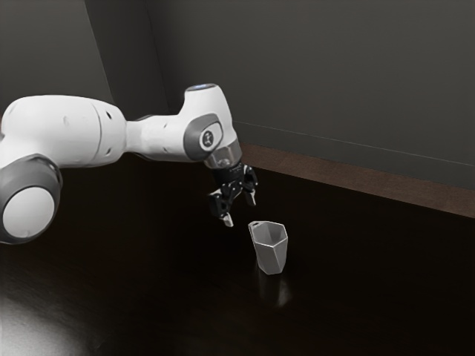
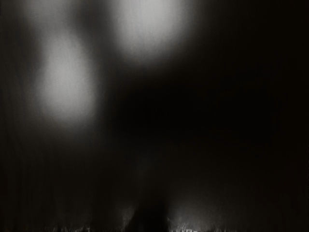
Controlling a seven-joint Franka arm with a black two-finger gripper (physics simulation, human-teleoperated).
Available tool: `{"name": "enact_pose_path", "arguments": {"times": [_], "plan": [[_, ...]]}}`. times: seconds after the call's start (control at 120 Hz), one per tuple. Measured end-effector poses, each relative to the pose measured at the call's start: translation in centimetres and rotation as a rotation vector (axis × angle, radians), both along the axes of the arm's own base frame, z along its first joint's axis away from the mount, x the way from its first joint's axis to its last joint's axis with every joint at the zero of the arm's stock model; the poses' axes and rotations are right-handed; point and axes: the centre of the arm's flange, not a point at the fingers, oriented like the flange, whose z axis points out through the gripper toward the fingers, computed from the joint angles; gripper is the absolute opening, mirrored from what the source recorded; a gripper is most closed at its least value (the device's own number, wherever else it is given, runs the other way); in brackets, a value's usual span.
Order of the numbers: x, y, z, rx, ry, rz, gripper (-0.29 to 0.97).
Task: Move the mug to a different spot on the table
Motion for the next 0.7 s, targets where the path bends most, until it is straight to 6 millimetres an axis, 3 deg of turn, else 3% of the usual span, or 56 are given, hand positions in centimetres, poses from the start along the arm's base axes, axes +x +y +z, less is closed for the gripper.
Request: {"name": "enact_pose_path", "arguments": {"times": [0.183,0.7], "plan": [[-0.1,-2.1,-0.7,-0.002,-0.001,0.021,0.68],[-0.2,-3.6,-2.8,-0.005,-0.008,0.079,0.68]]}}
